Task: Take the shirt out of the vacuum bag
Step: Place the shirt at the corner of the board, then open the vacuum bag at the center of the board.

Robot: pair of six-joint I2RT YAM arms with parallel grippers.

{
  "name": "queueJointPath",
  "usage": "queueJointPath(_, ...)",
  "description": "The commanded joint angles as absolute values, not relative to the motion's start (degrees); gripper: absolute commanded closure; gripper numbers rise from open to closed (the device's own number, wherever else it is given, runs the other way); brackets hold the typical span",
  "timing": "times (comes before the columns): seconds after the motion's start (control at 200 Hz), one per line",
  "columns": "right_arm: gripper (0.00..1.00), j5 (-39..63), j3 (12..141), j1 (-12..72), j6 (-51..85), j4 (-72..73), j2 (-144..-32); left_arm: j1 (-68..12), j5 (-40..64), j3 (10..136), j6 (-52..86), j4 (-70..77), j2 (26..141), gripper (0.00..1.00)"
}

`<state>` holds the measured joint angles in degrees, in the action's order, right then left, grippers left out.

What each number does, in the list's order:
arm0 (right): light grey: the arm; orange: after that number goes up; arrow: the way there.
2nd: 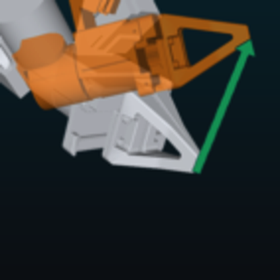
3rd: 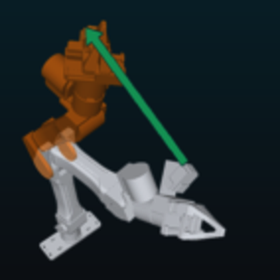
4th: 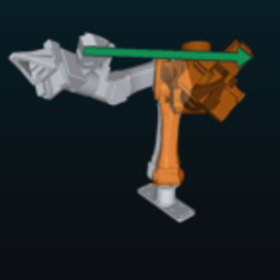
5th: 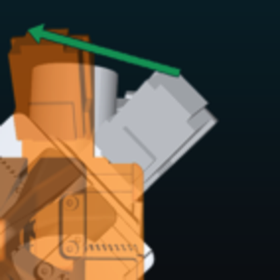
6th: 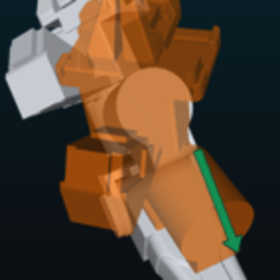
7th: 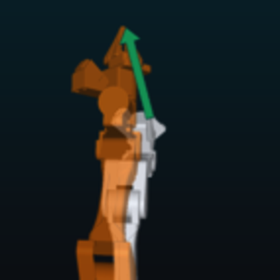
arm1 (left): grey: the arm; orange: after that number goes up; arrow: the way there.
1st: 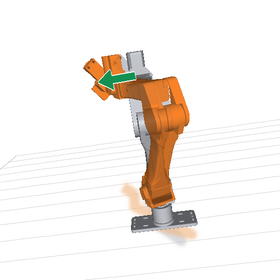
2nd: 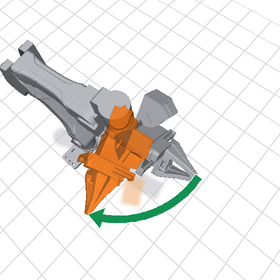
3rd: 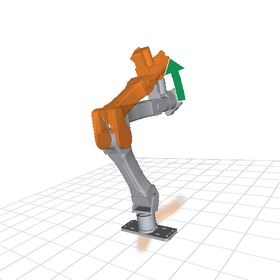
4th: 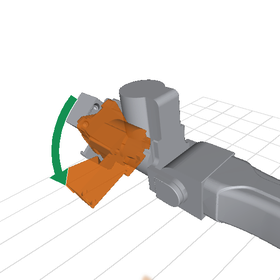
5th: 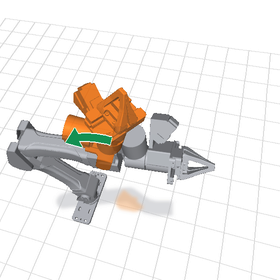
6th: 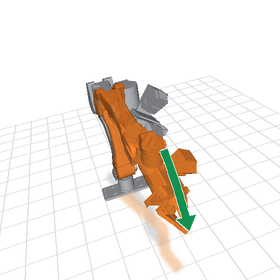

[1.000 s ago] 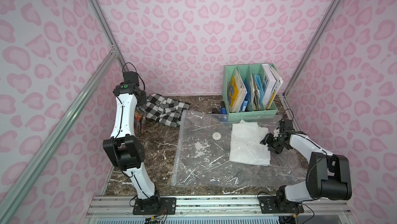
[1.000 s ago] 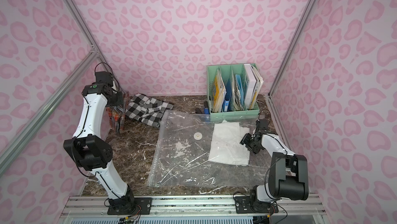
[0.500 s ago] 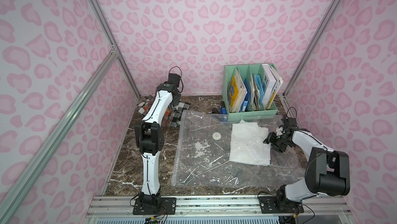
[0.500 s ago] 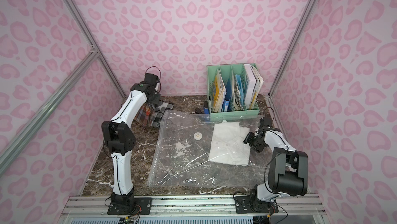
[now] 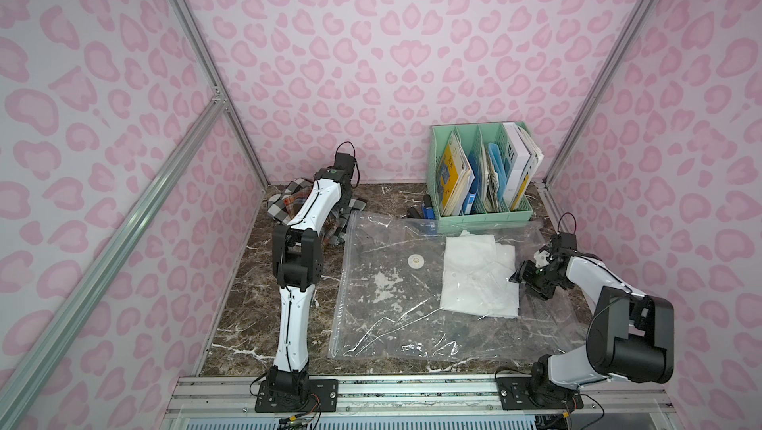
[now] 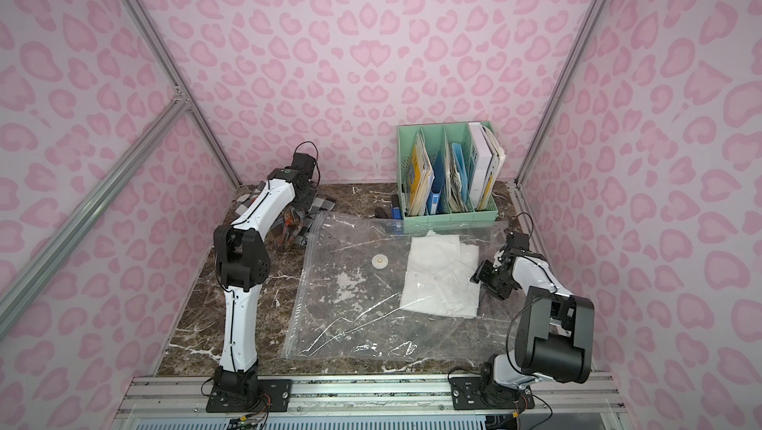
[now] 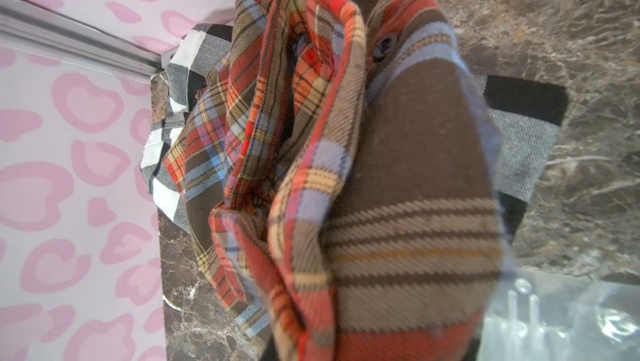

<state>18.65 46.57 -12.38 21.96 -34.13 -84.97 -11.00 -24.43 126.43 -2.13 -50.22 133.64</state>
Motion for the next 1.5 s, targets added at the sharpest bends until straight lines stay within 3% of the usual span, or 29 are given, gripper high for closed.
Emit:
queueJointPath(0.0,0.38,19.3,46.3,-12.5,20.8,-34.3,-84.6,-11.1,-17.4,127.2,3.6,-49.0,133.5,0.96)
queueJointPath(0.225,0.38,20.7,45.8,-12.5,21.2,-34.2,-83.5,-10.8,-6.2,127.7,13.1,-46.1,133.9,0.96)
queueJointPath(0.275,0.39,21.0,45.4,-12.5,21.3,-34.1,-83.0,-10.4,-4.6,127.7,15.1,-45.8,134.5,0.92)
queueJointPath(0.335,0.38,21.6,44.5,-12.5,21.5,-34.1,-82.1,-9.5,-0.8,127.7,18.4,-45.4,135.3,0.66)
queueJointPath(0.385,0.38,21.7,43.8,-12.5,21.6,-34.1,-81.0,-8.6,2.7,127.5,21.3,-44.9,135.4,0.54)
queueJointPath(0.405,0.38,21.8,43.4,-12.5,21.7,-34.3,-80.6,-8.4,3.4,127.5,22.5,-45.0,135.2,0.44)
queueJointPath(0.465,0.38,22.2,42.4,-12.5,21.7,-34.5,-79.1,-8.1,5.6,126.6,24.5,-44.0,133.3,0.32)
queueJointPath(0.485,0.38,22.4,42.2,-12.5,21.7,-34.6,-78.6,-8.1,6.1,125.9,24.7,-43.3,132.2,0.05)
queueJointPath(0.495,0.38,22.5,42.0,-12.5,21.8,-34.7,-78.3,-8.2,6.3,125.5,24.9,-43.0,131.4,0.0)
queueJointPath(0.785,0.31,27.5,38.6,-9.8,25.8,-37.4,-67.0,-2.2,11.5,107.2,31.2,-36.3,106.3,0.02)
queueJointPath(1.05,0.27,27.4,36.2,2.7,38.3,-33.1,-59.4,-1.5,8.7,69.7,32.1,-31.7,85.8,0.0)
queueJointPath(1.14,0.27,26.6,37.8,12.2,44.1,-29.7,-59.9,-1.5,7.6,61.9,30.8,-32.1,84.2,0.07)
queueJointPath(1.275,0.27,22.4,44.6,29.5,51.5,-25.0,-67.5,-1.4,11.9,55.5,30.5,-30.3,82.5,0.28)
queueJointPath(1.38,0.27,20.3,52.5,38.0,52.5,-24.1,-76.2,-1.5,14.2,51.9,31.0,-29.9,82.6,0.46)
queueJointPath(1.495,0.27,19.5,63.0,44.1,51.4,-24.1,-86.7,-1.5,17.5,47.8,30.8,-27.0,81.7,0.5)
